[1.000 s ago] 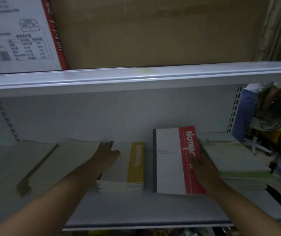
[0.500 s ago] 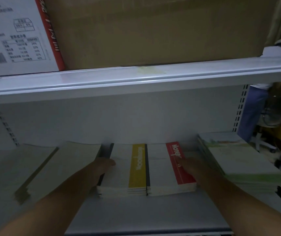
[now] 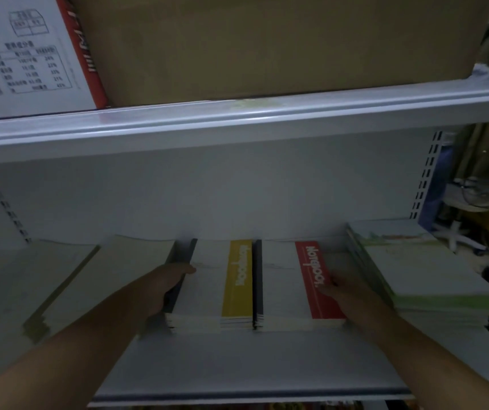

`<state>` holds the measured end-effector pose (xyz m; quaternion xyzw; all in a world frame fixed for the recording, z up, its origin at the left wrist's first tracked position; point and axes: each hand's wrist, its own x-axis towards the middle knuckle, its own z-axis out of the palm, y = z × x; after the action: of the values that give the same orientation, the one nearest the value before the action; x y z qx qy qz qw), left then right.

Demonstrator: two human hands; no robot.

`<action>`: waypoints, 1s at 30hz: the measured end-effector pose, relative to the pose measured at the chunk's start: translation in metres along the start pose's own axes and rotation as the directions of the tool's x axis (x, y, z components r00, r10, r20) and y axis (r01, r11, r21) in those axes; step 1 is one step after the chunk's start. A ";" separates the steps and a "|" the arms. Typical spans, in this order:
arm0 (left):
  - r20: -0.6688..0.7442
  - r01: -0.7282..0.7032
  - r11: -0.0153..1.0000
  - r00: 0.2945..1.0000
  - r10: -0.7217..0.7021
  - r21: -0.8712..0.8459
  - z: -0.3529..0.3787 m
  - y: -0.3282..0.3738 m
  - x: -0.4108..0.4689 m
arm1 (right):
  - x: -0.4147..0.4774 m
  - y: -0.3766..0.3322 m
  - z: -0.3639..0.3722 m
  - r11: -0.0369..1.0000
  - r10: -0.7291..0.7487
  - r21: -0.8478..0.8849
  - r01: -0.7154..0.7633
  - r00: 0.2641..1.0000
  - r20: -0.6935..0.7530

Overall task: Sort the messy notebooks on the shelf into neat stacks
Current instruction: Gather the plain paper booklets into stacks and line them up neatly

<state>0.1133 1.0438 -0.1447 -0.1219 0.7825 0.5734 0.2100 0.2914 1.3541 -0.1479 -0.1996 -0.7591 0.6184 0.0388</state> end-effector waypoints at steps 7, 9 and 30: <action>0.005 -0.033 0.999 0.999 0.033 0.019 0.015 0.023 -0.050 | -0.012 -0.008 0.011 0.991 -0.130 -0.032 0.131 0.991 0.013; 0.003 -0.040 0.999 0.999 0.040 0.005 0.014 0.023 -0.054 | -0.013 -0.009 0.011 0.989 -0.145 0.016 0.145 0.989 0.035; 0.066 -0.023 0.999 0.998 0.025 -0.031 0.016 0.018 -0.075 | -0.012 -0.017 -0.005 0.649 -0.169 -0.673 0.355 0.930 0.328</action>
<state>0.1745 1.0605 -0.0986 -0.0965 0.7678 0.5914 0.2270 0.2994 1.3523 -0.1279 -0.0111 -0.9600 0.2764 -0.0436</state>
